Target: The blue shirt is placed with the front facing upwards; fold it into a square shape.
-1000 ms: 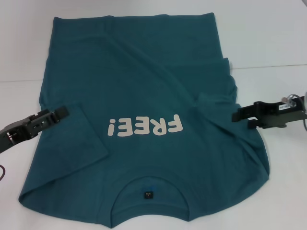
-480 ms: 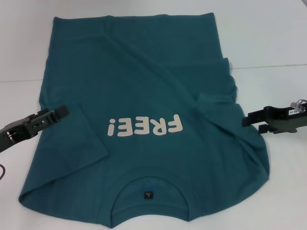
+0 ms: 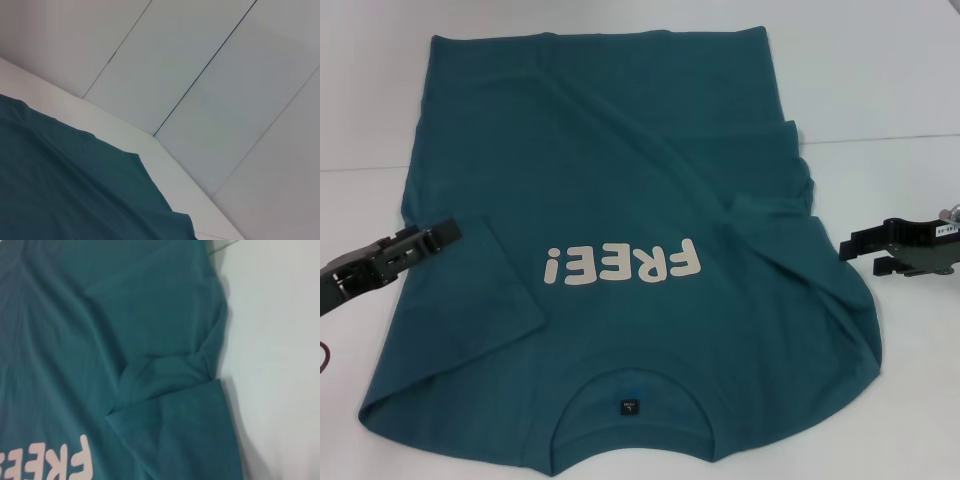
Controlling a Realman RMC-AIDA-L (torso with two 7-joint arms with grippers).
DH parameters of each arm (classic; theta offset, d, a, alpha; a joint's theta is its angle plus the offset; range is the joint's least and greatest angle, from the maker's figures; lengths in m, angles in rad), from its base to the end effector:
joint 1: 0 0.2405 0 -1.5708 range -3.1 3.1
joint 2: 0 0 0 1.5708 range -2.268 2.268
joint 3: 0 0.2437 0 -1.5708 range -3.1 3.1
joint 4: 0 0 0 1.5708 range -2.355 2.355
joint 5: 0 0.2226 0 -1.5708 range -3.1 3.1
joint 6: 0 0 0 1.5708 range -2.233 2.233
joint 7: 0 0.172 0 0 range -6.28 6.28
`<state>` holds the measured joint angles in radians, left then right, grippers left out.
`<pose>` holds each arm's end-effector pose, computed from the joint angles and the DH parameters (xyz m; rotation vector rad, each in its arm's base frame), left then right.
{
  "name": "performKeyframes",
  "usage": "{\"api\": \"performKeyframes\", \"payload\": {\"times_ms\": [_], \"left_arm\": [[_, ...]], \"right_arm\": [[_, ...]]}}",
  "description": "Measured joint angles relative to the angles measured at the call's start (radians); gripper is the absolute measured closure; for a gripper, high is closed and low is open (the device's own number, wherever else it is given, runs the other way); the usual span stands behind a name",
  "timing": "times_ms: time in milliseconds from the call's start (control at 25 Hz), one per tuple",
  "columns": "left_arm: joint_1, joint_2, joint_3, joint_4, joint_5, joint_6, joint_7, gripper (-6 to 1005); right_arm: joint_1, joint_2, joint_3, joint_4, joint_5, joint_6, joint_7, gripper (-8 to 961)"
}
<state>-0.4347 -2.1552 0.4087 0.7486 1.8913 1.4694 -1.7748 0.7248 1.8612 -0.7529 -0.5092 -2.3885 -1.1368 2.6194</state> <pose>-0.2862 0.3515 0.0298 -2.1169 -1.2355 -1.0554 0.3189 0.4269 0.0422 -1.8741 1.8531 0.2357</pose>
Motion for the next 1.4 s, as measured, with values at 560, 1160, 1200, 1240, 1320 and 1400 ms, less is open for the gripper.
{"api": "performKeyframes", "payload": {"times_ms": [560,1160,1200,1240,1320,1400], "left_arm": [[-0.002,-0.001,0.000,-0.002,0.000,-0.003,0.001,66],[-0.007,-0.003,-0.001,-0.002,-0.001,-0.003,0.001,66],[-0.007,-0.003,-0.001,-0.002,-0.001,-0.003,0.001,66],[-0.007,-0.003,-0.001,-0.002,-0.002,-0.003,0.001,66],[-0.007,-0.003,-0.001,-0.002,-0.004,-0.003,0.001,66],[-0.007,-0.003,-0.001,-0.002,-0.009,-0.003,0.001,66]], "right_arm": [[0.027,0.040,-0.004,0.057,0.000,0.107,0.004,307],[0.029,0.070,0.013,0.071,0.049,0.160,-0.014,318],[0.030,0.071,0.012,0.071,0.053,0.164,-0.016,320],[0.031,0.073,0.013,0.071,0.059,0.167,-0.019,323],[0.033,0.075,0.013,0.071,0.072,0.171,-0.025,329],[0.034,0.076,0.014,0.070,0.089,0.174,-0.031,334]]}}
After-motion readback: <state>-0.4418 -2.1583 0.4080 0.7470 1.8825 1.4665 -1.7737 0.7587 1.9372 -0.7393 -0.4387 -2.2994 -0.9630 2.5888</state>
